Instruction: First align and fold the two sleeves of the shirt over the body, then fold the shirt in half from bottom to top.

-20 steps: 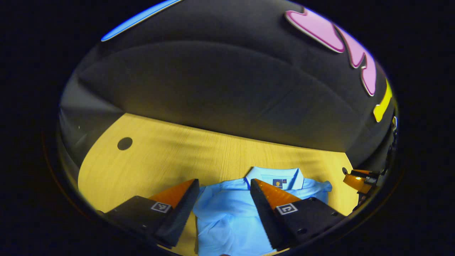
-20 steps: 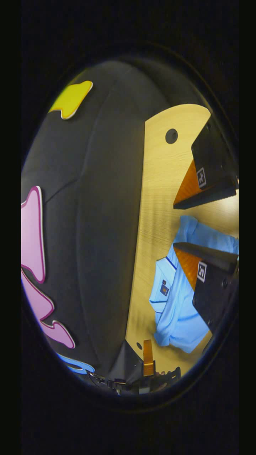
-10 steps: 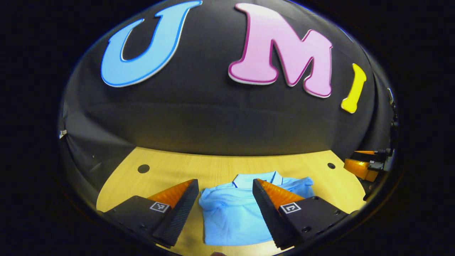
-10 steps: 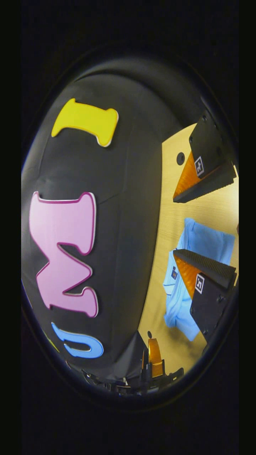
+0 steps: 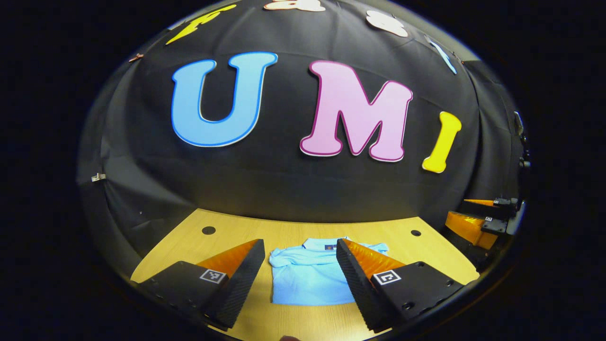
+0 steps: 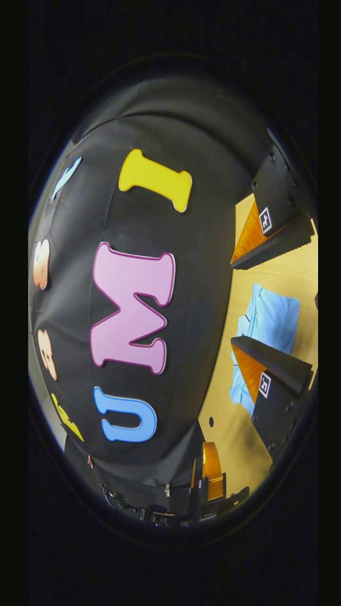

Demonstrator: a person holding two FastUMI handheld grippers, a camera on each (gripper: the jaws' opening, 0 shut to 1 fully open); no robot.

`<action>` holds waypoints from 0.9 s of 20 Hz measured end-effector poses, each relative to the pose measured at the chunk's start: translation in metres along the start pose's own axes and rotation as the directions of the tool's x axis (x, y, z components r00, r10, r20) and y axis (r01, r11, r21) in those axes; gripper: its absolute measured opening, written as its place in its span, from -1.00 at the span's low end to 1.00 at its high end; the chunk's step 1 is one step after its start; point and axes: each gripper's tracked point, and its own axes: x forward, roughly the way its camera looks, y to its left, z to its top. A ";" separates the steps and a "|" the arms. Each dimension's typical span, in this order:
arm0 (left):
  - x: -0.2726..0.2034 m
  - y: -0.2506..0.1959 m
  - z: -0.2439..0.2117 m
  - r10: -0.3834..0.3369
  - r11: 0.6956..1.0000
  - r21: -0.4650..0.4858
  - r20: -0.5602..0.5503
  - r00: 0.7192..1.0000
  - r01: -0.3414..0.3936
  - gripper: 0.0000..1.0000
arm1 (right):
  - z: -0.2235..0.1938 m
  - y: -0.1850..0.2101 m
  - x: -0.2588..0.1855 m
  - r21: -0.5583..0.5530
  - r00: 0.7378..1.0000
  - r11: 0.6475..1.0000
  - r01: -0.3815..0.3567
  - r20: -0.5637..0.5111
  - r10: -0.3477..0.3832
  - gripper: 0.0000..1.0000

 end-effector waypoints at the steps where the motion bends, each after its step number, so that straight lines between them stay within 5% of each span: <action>1: -0.013 0.000 0.001 0.001 1.000 -0.006 0.014 1.000 -0.001 0.94 | 0.001 0.004 -0.012 -0.003 1.000 1.000 -0.004 0.007 0.004 0.77; 9: -0.093 0.000 -0.001 0.013 0.999 -0.041 0.083 0.996 -0.009 0.94 | 0.001 0.042 -0.076 0.024 0.998 0.999 -0.042 0.037 0.041 0.82; 18: -0.122 -0.011 -0.014 0.019 1.000 -0.017 0.112 0.994 -0.017 0.94 | -0.001 0.084 -0.093 0.047 0.993 0.993 -0.110 0.052 0.108 0.84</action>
